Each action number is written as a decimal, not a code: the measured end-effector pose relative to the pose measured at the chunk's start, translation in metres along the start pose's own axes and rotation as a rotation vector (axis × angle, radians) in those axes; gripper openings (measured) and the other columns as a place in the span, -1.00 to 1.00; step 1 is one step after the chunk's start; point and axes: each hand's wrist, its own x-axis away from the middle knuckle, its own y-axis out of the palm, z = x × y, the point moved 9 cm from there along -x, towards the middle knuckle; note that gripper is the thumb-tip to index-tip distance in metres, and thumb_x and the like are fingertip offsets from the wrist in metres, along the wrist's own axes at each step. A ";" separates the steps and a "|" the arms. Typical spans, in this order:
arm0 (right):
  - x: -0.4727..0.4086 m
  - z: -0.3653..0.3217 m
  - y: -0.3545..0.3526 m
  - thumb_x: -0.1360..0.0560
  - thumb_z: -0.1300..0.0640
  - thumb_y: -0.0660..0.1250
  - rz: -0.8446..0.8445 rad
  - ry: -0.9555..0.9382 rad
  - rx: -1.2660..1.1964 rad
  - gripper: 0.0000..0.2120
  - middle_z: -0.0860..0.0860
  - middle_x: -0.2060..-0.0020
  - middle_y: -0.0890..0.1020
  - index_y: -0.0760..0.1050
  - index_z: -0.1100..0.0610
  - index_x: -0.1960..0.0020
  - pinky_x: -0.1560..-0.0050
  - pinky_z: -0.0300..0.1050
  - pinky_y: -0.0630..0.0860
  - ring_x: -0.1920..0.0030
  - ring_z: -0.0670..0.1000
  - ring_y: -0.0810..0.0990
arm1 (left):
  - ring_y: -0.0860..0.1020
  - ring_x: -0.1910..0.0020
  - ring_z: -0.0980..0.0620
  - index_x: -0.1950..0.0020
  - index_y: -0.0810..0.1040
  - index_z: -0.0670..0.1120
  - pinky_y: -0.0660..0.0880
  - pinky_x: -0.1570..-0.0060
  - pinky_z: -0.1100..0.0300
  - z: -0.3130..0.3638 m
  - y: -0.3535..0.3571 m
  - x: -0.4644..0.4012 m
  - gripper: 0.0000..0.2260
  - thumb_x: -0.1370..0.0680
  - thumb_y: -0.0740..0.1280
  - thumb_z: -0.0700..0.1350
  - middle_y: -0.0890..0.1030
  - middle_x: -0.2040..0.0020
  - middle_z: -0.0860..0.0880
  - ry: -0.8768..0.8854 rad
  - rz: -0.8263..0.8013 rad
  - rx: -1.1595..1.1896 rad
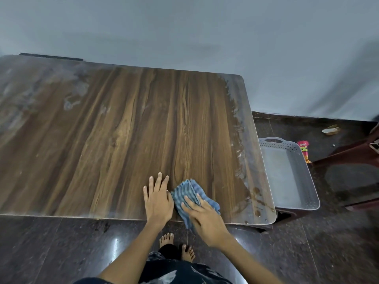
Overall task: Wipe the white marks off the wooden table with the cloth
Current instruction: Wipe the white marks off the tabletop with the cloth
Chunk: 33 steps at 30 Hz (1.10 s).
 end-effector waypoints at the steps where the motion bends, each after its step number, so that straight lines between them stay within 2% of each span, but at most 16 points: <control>1: 0.008 0.008 0.001 -0.61 0.15 0.04 -0.019 0.004 0.005 -0.53 -0.15 -0.51 0.11 0.15 -0.05 -0.51 -0.51 -0.17 -0.18 -0.54 0.00 -0.08 | -0.06 -0.52 -0.02 -0.48 0.19 0.04 -0.13 -0.47 -0.02 0.003 0.001 -0.004 -0.56 -0.60 0.09 -0.12 0.08 -0.54 0.04 0.013 -0.006 -0.001; 6: 0.017 0.062 -0.029 -0.64 0.11 0.01 0.051 0.186 -0.110 -0.57 -0.33 -0.43 0.06 0.14 -0.16 -0.47 -0.49 -0.22 -0.03 -0.52 -0.12 -0.11 | -0.07 -0.52 0.00 -0.48 0.18 0.06 -0.14 -0.46 0.00 0.018 0.005 -0.025 -0.58 -0.61 0.06 -0.08 0.08 -0.54 0.05 0.097 -0.047 -0.016; 10: -0.019 0.091 -0.061 -0.64 0.18 0.05 0.152 0.302 -0.124 -0.57 -0.22 -0.45 0.09 0.19 -0.05 -0.48 -0.47 -0.26 -0.06 -0.53 -0.05 -0.06 | -0.11 -0.52 0.02 -0.50 0.11 0.08 -0.17 -0.46 0.01 0.030 0.009 -0.041 -0.57 -0.62 0.02 -0.05 0.04 -0.54 0.06 0.173 -0.087 -0.062; 14: -0.069 0.103 -0.079 -0.64 0.19 0.05 0.221 0.431 -0.159 -0.58 -0.09 -0.50 0.16 0.20 0.02 -0.49 -0.52 -0.12 -0.04 -0.54 0.05 -0.07 | -0.16 -0.52 0.02 -0.51 0.04 0.12 -0.23 -0.45 0.02 0.042 0.014 -0.059 -0.57 -0.63 -0.01 -0.01 -0.01 -0.54 0.07 0.239 -0.116 -0.094; 19: -0.098 0.102 -0.087 -0.63 -0.01 0.06 0.284 0.534 -0.112 -0.57 -0.09 -0.51 0.16 0.18 -0.03 -0.49 -0.50 -0.05 0.00 -0.54 0.04 -0.03 | -0.18 -0.51 0.02 -0.51 -0.03 0.14 -0.27 -0.42 0.04 0.062 0.019 -0.092 -0.56 -0.63 -0.05 0.02 -0.05 -0.55 0.07 0.291 -0.127 -0.144; 25: -0.119 0.123 -0.097 -0.64 -0.05 -0.04 0.253 0.507 -0.033 -0.58 -0.08 -0.52 0.11 0.10 -0.04 -0.49 -0.50 -0.07 -0.08 -0.54 0.02 -0.07 | -0.18 -0.51 0.00 -0.51 -0.04 0.11 -0.26 -0.44 0.01 0.098 0.027 -0.143 -0.56 -0.63 -0.06 0.02 -0.07 -0.55 0.05 0.301 -0.144 -0.162; 33: -0.209 0.189 -0.147 -0.65 -0.04 -0.10 0.228 0.460 0.049 -0.53 -0.05 -0.55 -0.03 -0.09 -0.07 -0.54 -0.50 -0.07 -0.20 -0.54 0.05 -0.19 | -0.17 -0.52 -0.01 -0.52 -0.04 0.09 -0.23 -0.44 -0.03 0.147 0.039 -0.238 -0.55 -0.63 -0.05 0.04 -0.07 -0.55 0.03 0.246 -0.130 -0.158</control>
